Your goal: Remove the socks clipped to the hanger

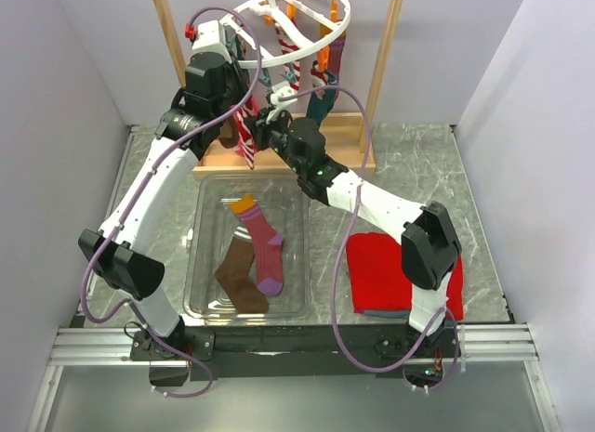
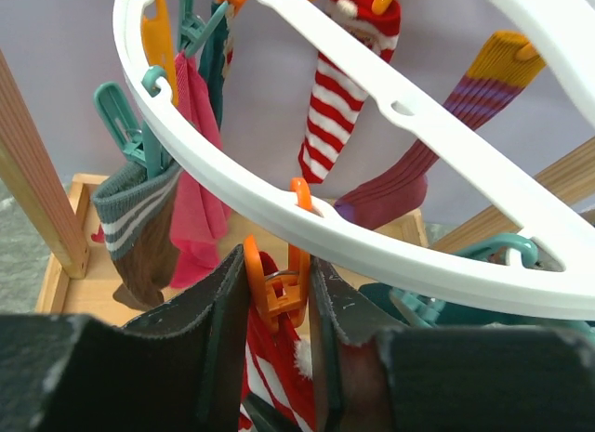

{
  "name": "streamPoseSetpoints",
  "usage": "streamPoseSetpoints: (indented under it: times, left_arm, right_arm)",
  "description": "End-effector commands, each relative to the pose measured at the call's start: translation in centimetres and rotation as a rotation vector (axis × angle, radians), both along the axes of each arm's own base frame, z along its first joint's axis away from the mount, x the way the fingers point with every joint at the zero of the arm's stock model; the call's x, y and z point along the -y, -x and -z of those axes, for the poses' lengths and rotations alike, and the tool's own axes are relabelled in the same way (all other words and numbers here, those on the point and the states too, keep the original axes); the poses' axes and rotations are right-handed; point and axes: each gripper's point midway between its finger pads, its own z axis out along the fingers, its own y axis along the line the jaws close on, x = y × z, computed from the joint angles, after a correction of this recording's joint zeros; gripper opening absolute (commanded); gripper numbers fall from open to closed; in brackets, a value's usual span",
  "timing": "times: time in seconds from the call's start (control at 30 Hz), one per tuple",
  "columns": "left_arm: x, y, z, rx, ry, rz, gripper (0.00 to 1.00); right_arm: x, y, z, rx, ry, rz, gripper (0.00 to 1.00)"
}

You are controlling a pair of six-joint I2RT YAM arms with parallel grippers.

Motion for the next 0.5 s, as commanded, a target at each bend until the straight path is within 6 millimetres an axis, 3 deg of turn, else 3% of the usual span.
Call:
streamPoseSetpoints:
  times: [0.0,0.33,0.47]
  left_arm:
    - [0.2,0.3,-2.5,0.061,0.016,0.009,0.01]
    - [0.5,0.7,-2.4,0.045,0.024,0.029,0.01]
    - [0.6,1.3,-2.6,0.048,0.037,0.048,0.08]
  right_arm:
    - [1.1,1.7,-3.1,0.038,-0.058,-0.008,0.00]
    - [2.3,3.2,-1.3,-0.030,-0.041,-0.010,0.00]
    - [2.3,3.2,-0.8,-0.054,-0.023,-0.010,0.00]
